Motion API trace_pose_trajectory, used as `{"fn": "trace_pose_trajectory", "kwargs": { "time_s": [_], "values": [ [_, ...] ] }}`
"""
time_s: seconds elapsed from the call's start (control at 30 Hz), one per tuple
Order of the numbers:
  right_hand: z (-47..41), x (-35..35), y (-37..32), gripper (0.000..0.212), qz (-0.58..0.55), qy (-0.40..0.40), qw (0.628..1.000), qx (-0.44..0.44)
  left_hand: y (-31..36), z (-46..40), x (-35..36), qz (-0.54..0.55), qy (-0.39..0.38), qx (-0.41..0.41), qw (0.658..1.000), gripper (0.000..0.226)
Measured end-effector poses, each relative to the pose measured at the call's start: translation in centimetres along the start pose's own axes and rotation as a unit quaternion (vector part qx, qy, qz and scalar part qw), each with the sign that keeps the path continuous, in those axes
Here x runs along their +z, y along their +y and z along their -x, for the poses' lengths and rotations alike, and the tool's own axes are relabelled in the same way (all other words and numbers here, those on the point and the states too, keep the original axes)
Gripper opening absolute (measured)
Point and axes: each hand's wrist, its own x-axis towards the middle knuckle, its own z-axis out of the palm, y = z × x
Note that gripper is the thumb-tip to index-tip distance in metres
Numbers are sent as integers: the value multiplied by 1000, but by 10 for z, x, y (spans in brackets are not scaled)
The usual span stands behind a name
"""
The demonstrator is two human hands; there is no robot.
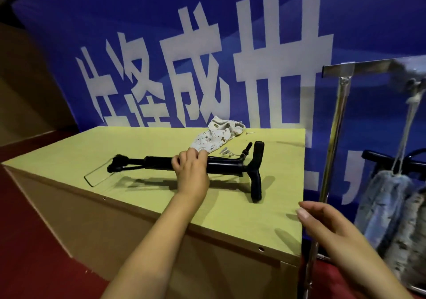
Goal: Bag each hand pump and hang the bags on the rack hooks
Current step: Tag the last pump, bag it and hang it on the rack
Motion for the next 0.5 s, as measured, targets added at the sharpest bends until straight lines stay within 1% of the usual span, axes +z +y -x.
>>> {"fn": "trace_pose_trajectory", "kwargs": {
  "time_s": [0.1, 0.13, 0.17, 0.23, 0.3, 0.33, 0.37, 0.43, 0.5],
  "values": [
    [-2, 4, -6, 91, -2, -15, 1000, -18, 9, 3, -23, 33, 111, 35, 993, 51],
    [-4, 5, -9, 95, -12, -21, 999, -23, 15, 4, -33, 48, 138, 46, 988, 52],
    [-7, 5, -11, 94, -38, -34, 998, -29, 22, 5, -44, 63, 164, 56, 983, 52],
    [-10, 6, -20, 86, -124, -77, 989, -30, 37, 7, -65, 92, 220, 80, 968, 49],
    [-12, 4, -26, 97, -205, -136, 969, -22, 50, 9, -84, 120, 272, 114, 948, 41],
    [-11, 1, -28, 103, -226, -158, 961, -26, 58, 11, -93, 136, 295, 136, 936, 37],
    [-10, 2, -28, 107, -233, -176, 956, -39, 63, 13, -100, 146, 317, 156, 924, 33],
    [-5, -1, -28, 109, -236, -174, 951, -94, 75, 20, -112, 160, 350, 196, 902, 32],
    [2, -10, -23, 102, -264, -177, 934, -163, 88, 28, -121, 177, 366, 218, 887, 35]
  ]
}}
